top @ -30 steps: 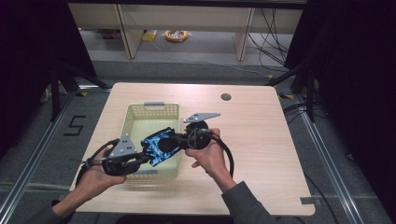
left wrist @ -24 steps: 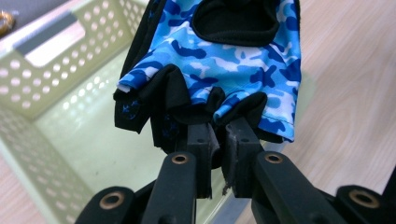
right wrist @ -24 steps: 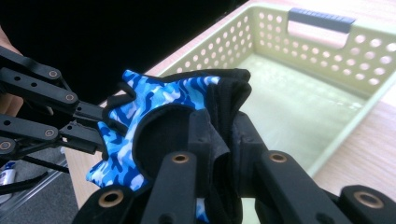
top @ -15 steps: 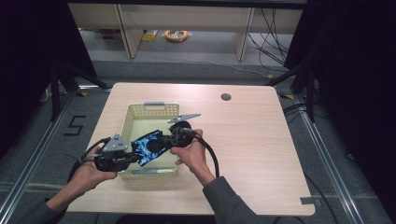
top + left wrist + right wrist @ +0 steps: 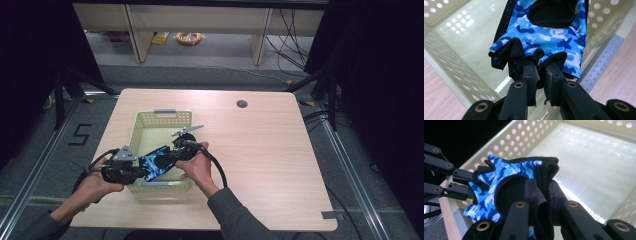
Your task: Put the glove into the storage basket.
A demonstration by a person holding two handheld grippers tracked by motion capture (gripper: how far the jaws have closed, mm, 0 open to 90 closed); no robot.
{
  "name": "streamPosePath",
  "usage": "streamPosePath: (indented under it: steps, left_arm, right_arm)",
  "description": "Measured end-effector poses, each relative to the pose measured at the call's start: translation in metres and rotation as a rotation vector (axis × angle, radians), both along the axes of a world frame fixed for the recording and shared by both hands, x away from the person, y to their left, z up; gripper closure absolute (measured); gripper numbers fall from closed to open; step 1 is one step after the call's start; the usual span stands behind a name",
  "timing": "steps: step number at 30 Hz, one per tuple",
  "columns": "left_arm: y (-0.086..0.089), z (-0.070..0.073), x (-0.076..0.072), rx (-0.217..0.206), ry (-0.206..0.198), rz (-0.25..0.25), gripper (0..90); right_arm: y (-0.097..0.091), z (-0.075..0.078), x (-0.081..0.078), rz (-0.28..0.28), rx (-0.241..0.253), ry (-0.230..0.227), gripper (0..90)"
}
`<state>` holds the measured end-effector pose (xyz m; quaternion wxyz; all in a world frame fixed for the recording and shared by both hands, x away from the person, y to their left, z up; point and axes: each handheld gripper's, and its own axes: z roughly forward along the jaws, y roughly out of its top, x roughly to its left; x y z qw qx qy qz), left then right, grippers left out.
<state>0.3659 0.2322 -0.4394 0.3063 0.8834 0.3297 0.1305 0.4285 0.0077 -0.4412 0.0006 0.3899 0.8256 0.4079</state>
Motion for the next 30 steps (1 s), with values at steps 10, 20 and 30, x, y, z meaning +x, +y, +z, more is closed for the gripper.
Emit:
streamPosePath:
  steps: [10,20,30]
  left_arm:
    - [-0.001,0.001,0.002,0.019,-0.003,-0.012,67.9]
    - [0.002,0.018,-0.001,-0.057,-0.047,0.038,60.7]
    - [-0.008,0.020,-0.010,-0.069,-0.050,0.013,57.5]
  right_arm:
    - [0.003,-0.011,0.001,-0.021,-0.079,0.038,81.1]
    - [0.003,-0.012,0.002,-0.028,-0.095,0.018,79.6]
    - [-0.001,-0.013,-0.002,-0.047,-0.106,0.022,76.8]
